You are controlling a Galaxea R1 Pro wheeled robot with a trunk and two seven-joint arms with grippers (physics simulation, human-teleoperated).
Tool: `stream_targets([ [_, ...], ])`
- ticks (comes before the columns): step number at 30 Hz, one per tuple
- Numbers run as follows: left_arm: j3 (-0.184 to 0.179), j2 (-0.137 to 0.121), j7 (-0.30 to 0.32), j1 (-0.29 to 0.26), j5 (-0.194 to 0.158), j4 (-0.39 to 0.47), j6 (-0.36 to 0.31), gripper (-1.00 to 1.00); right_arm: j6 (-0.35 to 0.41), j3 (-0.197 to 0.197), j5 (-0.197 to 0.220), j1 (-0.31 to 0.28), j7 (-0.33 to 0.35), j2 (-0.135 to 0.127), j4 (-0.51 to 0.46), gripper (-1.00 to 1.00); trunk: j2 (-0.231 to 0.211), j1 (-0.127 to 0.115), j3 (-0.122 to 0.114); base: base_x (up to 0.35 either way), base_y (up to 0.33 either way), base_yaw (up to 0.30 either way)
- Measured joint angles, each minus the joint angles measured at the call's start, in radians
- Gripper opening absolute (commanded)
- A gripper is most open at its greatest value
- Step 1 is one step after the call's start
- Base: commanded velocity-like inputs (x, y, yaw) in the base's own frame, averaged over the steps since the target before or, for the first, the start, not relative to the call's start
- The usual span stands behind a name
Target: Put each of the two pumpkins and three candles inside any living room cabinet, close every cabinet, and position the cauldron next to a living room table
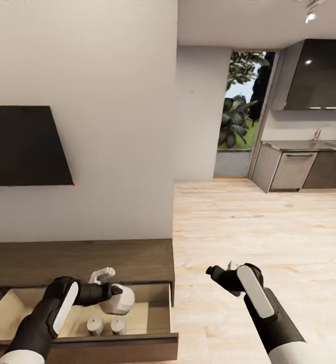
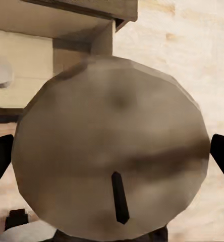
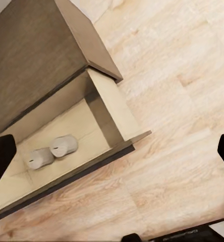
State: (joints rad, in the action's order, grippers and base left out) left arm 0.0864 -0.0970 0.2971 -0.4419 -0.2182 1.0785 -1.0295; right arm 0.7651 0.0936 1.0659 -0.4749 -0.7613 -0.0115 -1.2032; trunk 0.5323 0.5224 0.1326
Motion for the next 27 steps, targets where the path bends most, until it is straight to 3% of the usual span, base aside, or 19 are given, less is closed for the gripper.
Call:
stream_targets([
  [1,0.001,0.029,-0.084,-0.002,-0.006,0.007,-0.001,-1.0,0.004,0.016,-0.001,-0.007,-0.023,0.003,-0.001,1.0,-0.007,-0.004,-0.004,0.0,0.0,-0.167],
  [2,0.001,0.041,-0.123,-0.002,-0.014,0.011,-0.001,-1.0,0.005,0.022,-0.001,-0.009,-0.033,0.004,-0.001,1.0,-0.014,-0.008,-0.007,0.0,0.0,-0.183],
  [4,0.003,0.069,-0.241,-0.004,0.005,0.018,0.003,-1.0,0.009,0.041,-0.001,-0.016,-0.059,0.007,-0.004,1.0,-0.028,-0.015,-0.014,0.0,0.0,-0.199],
  [7,0.002,0.101,-0.312,-0.004,-0.006,0.022,0.029,-1.0,0.01,0.064,0.0,-0.022,-0.074,0.009,-0.01,1.0,-0.049,-0.027,-0.025,0.0,0.0,-0.215],
  [12,0.0,0.154,-0.341,-0.004,0.002,0.022,0.059,-1.0,0.014,0.097,0.001,-0.03,-0.08,0.011,-0.012,1.0,-0.084,-0.046,-0.043,0.0,0.0,-0.228],
  [17,0.0,0.16,-0.343,-0.004,0.005,0.022,0.062,-1.0,0.015,0.12,0.001,-0.034,-0.084,0.014,-0.007,1.0,-0.091,-0.05,-0.048,0.0,0.0,-0.231],
  [23,0.005,0.156,-0.341,-0.005,-0.002,0.018,0.066,-1.0,0.044,0.13,-0.001,-0.034,-0.084,0.041,-0.009,1.0,-0.091,-0.05,-0.051,0.0,0.093,-0.227],
  [27,0.007,0.154,-0.341,-0.005,-0.001,0.017,0.066,-1.0,0.055,0.182,-0.012,-0.034,-0.083,0.045,-0.011,1.0,-0.091,-0.05,-0.052,0.0,0.107,-0.092],
])
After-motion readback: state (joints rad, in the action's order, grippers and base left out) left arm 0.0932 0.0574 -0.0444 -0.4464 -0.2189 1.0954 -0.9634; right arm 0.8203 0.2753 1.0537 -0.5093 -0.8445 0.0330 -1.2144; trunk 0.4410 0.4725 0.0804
